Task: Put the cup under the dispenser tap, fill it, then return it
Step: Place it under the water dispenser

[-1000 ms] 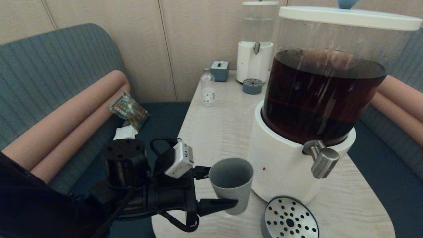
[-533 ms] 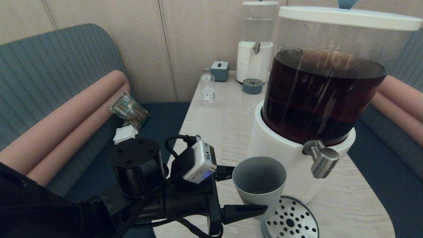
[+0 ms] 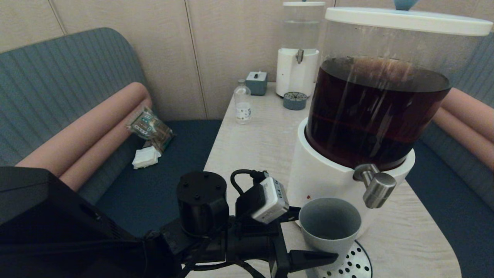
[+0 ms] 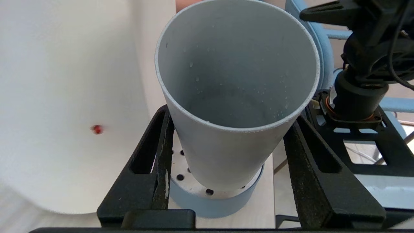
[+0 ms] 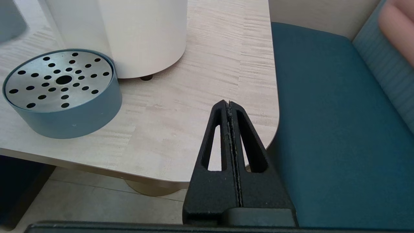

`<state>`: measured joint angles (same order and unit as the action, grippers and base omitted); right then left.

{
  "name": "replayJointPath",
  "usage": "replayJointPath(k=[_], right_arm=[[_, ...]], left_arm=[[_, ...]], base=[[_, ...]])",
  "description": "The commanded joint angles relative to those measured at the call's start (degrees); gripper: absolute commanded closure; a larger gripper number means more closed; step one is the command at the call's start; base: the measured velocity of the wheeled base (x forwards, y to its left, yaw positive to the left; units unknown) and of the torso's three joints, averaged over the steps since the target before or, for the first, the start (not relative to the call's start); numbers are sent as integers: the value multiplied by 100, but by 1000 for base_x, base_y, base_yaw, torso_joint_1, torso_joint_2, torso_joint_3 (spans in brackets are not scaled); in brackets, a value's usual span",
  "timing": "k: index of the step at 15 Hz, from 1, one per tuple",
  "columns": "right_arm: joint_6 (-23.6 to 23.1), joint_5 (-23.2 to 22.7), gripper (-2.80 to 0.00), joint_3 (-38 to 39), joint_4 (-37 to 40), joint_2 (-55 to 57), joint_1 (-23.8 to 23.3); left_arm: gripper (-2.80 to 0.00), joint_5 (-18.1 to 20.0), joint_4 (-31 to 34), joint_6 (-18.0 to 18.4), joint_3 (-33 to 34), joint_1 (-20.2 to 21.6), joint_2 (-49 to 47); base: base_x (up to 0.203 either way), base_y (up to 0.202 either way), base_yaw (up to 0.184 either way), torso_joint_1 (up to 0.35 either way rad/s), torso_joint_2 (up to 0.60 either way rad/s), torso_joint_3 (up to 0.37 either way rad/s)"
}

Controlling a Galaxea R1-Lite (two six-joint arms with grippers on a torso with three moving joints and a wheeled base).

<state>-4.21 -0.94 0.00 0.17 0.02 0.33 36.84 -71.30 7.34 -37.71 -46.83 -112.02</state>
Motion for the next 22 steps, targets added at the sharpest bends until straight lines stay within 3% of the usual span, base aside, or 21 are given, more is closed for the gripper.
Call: replayJointPath(k=[1,4,10,22], right_arm=[[-1,-3,0,54,0,-38,2],[-1,-3,0,62,0,-38,2],[-1,-3,0,53,0,-38,2],[-1,-3,0,54,0,-34,2]], left_arm=[[0,1,-55,-27,-97,-75,-264],[0,-17,-147,-240,-182,-158,-542],[0,-54,-157,-259,-646,-239,-924],[0,-60,-173,-259,-782,-232,-1217]], base=[[0,0,0,0,0,0],[0,0,0,0,0,0],[0,0,0,0,0,0],[0,0,0,0,0,0]])
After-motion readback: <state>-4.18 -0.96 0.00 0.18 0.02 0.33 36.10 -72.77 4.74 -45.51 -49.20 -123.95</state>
